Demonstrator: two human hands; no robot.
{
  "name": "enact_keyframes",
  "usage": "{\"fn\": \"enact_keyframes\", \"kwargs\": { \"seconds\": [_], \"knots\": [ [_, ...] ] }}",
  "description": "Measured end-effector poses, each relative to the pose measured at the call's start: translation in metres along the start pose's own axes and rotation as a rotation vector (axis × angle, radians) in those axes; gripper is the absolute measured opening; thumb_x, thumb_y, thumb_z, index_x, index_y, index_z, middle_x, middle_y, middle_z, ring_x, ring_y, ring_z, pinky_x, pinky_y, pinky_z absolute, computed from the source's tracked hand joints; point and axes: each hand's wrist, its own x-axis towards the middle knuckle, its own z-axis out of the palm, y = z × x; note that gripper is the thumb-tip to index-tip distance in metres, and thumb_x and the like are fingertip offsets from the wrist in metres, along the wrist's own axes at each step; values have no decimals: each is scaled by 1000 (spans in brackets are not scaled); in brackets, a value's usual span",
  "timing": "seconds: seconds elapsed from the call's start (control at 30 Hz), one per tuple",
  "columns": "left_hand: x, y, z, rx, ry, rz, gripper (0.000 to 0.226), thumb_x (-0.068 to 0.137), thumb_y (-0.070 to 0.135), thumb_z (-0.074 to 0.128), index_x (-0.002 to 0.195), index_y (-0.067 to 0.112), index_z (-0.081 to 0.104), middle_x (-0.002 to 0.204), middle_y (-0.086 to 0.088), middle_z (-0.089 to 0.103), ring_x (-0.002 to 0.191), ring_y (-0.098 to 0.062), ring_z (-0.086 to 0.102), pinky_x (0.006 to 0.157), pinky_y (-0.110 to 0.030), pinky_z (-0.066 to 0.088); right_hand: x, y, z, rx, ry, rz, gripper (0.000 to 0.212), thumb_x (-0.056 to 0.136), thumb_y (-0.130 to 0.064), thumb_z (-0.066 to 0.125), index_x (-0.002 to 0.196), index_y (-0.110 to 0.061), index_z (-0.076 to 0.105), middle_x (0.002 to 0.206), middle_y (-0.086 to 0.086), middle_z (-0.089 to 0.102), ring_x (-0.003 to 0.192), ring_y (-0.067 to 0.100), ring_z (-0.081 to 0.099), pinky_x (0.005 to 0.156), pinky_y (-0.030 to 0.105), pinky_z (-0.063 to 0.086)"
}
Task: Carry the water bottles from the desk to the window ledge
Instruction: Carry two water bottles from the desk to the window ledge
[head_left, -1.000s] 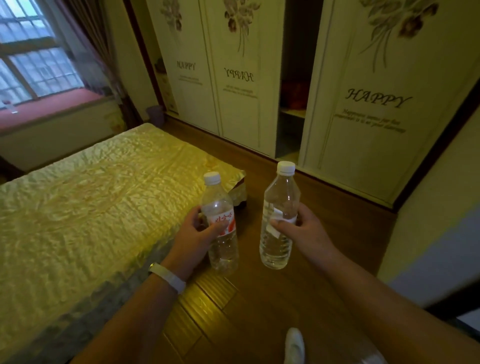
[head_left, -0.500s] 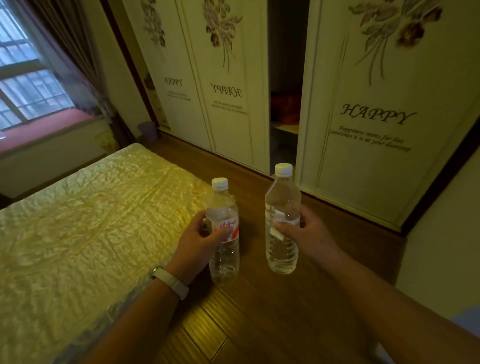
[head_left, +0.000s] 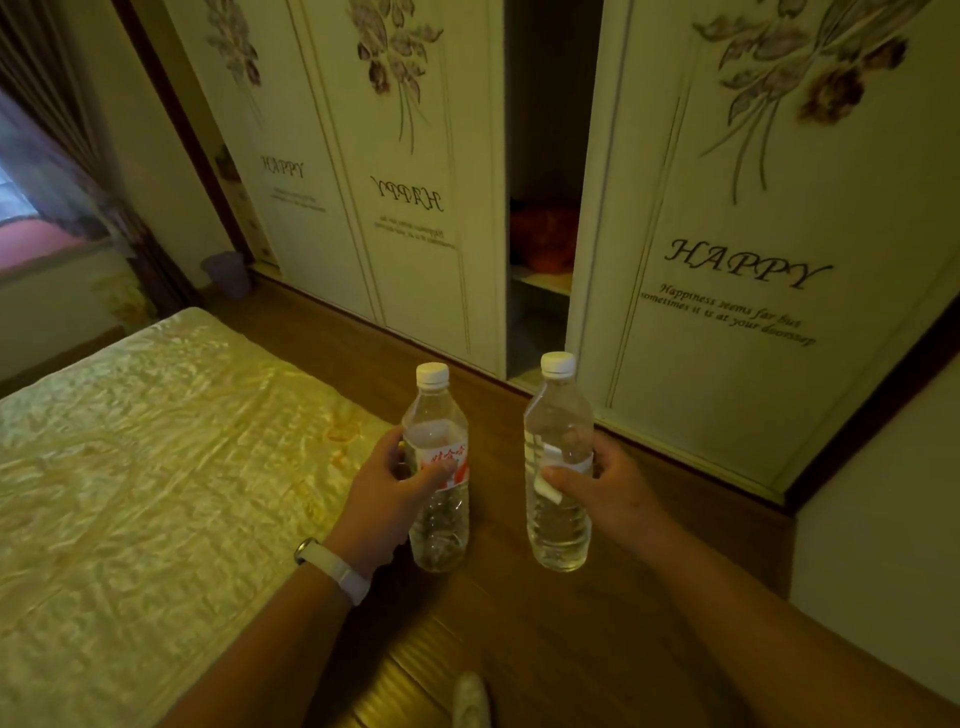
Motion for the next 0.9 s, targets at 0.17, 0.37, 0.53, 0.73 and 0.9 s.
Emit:
{"fn": "enact_keyframes", "kwargs": {
  "seconds": [0.17,0.37,0.53,0.73,0.9],
  "knots": [
    [99,-8,-13,-29,-38,8,37,81,25,78,115,31,65,101,3,75,90,-14,72,65,-18,54,86,-12,18,1,52,50,43,72,-31,81,110,-39,62,107,-7,72,97,15,70,81,39,58],
    [199,-6,-28,-21,-104,-5,41,80,33,78,118,30,64,104,2,74,94,-14,71,70,-23,56,175,-41,32,-30,97,35,40,73,-37,79,106,-45,59,104,-12,69,93,10,68,75,33,57],
    [263,-4,-35,-18,-101,5,47,70,49,78,113,34,66,100,3,75,91,-15,72,69,-25,57,240,-60,38,-44,118,11,42,76,-36,77,113,-40,58,109,-11,66,98,12,64,79,35,57],
    [344,-11,-26,-29,-66,-33,33,78,34,79,108,35,67,100,1,75,92,-21,72,66,-28,57,327,-52,36,-58,56,43,51,76,-42,76,122,-35,54,115,-7,63,103,16,62,88,44,55],
    [418,-15,-7,-33,-27,-54,50,75,38,81,120,26,63,109,-2,73,101,-22,70,83,-40,59,421,-43,24,-28,-8,36,43,74,-42,77,111,-42,56,110,-10,64,100,13,63,78,33,56]
  ]
}}
